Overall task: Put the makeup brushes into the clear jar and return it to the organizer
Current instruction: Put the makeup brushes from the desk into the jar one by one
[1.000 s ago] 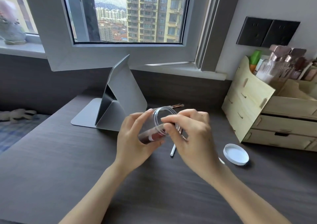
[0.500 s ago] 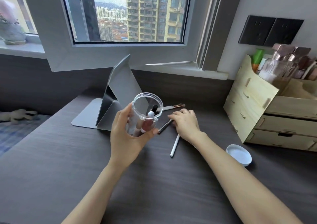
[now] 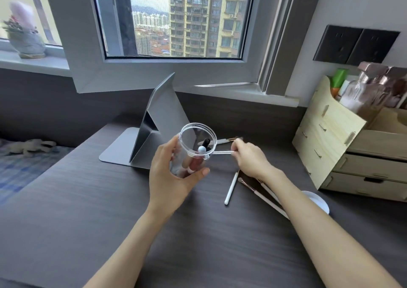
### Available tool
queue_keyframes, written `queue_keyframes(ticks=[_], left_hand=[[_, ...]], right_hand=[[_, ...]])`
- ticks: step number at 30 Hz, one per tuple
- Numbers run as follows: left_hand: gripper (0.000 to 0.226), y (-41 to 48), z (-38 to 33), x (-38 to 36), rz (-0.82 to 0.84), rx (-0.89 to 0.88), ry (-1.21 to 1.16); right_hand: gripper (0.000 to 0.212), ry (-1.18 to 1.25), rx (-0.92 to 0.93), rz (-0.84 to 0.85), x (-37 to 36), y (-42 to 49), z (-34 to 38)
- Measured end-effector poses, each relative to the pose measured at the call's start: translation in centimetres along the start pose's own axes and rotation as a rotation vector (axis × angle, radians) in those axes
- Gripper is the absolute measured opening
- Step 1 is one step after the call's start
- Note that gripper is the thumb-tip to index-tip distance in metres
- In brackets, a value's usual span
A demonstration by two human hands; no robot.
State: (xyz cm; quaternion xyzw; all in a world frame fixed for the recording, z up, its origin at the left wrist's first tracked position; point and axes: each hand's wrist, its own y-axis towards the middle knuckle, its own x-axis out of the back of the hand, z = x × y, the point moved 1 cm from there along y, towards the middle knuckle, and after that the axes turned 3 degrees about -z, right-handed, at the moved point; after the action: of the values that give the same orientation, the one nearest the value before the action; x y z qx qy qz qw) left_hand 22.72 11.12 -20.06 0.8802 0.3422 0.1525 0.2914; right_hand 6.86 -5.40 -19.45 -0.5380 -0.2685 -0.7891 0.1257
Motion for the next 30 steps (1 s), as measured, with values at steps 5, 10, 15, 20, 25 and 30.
queue_keyframes(ticks=[5,10,15,20,25,30], left_hand=[[0.077,-0.1,-0.1,-0.2,0.026,-0.073,0.051],[0.076,-0.4,-0.3,-0.3,0.079,-0.200,0.161],[0.079,-0.8,0.0,-0.7,0.146,-0.328,0.279],[0.079,-1.2,0.1,-0.9,0.211,-0.381,0.295],[0.080,-0.8,0.2,-0.7,0.169,-0.318,0.322],[0.079,-0.4,0.1,-0.4,0.049,-0.222,0.242]], right_hand=[[0.012,0.848,-0.096,-0.416,6.0,-5.4,1.4],[0.010,0.882,0.037,-0.423,11.7,-10.2,3.8],[0.009,0.129,0.267,-0.489,11.3,-10.4,6.6],[0.024,0.066,0.294,-0.545,8.4,-9.2,7.0],[0.048,0.329,0.226,-0.495,7.5,-8.3,6.6],[0.033,0.496,-0.089,-0.464,6.0,-8.2,3.6]])
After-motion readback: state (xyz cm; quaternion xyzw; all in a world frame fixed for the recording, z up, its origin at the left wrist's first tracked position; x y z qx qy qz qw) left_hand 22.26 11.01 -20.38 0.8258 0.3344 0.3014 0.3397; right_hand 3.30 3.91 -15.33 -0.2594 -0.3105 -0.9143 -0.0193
